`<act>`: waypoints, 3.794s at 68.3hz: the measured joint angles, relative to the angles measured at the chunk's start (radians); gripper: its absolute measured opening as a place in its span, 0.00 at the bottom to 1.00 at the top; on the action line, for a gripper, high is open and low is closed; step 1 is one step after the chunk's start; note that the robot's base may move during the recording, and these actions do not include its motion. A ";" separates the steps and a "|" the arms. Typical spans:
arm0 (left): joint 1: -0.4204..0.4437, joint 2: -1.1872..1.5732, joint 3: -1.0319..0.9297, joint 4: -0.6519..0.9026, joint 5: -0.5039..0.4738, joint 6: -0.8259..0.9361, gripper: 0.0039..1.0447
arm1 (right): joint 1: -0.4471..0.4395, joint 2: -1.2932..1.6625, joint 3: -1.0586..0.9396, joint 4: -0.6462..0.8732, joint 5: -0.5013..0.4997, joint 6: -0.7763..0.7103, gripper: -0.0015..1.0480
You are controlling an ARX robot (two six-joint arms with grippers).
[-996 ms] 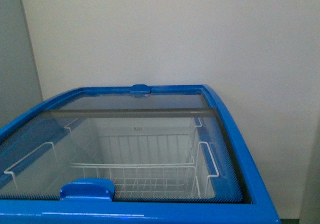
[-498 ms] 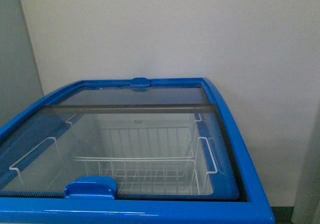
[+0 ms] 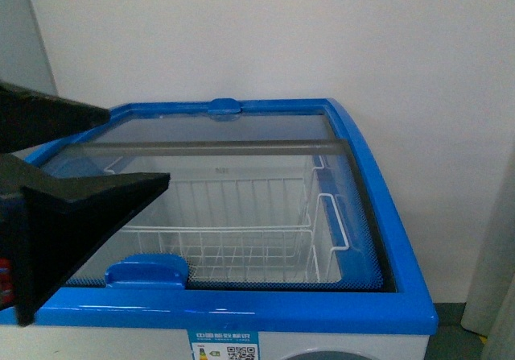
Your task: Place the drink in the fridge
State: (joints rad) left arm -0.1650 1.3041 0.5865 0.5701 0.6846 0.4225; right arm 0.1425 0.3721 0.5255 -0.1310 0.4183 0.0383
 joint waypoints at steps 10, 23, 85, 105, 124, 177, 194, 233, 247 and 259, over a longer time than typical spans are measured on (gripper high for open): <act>-0.034 0.156 0.125 -0.058 0.028 0.349 0.92 | 0.000 0.000 0.000 0.000 0.000 0.000 0.37; -0.049 0.269 0.211 -0.211 0.043 0.631 0.92 | 0.000 0.000 0.000 0.000 0.000 0.000 0.37; 0.056 0.572 0.528 -0.562 0.035 1.056 0.92 | 0.000 0.000 0.000 0.000 0.000 0.000 0.37; 0.062 0.647 0.633 -0.546 0.068 1.045 0.92 | 0.000 0.000 0.000 0.000 0.000 0.000 0.37; 0.063 0.710 0.747 -0.468 0.025 1.050 0.92 | 0.000 0.000 0.000 0.000 0.000 0.000 0.37; 0.037 0.776 1.011 -0.064 -0.681 0.264 0.92 | 0.000 0.000 0.000 0.000 0.000 0.000 0.37; 0.063 0.366 0.623 -0.275 -0.496 -0.381 0.92 | 0.000 0.000 0.000 0.000 0.000 0.000 0.37; 0.163 -0.743 -0.391 -0.225 -0.682 -0.448 0.39 | -0.179 0.104 0.167 -0.402 -0.417 0.004 0.37; 0.164 -0.847 -0.461 -0.238 -0.684 -0.437 0.02 | -0.372 0.291 0.259 -0.580 -0.752 -0.396 0.37; 0.163 -0.924 -0.505 -0.272 -0.685 -0.433 0.02 | -0.177 0.589 0.365 -0.344 -0.628 -0.979 0.37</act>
State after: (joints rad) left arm -0.0017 0.3801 0.0814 0.2985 -0.0002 -0.0109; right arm -0.0341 0.9607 0.8909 -0.4747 -0.2100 -0.9405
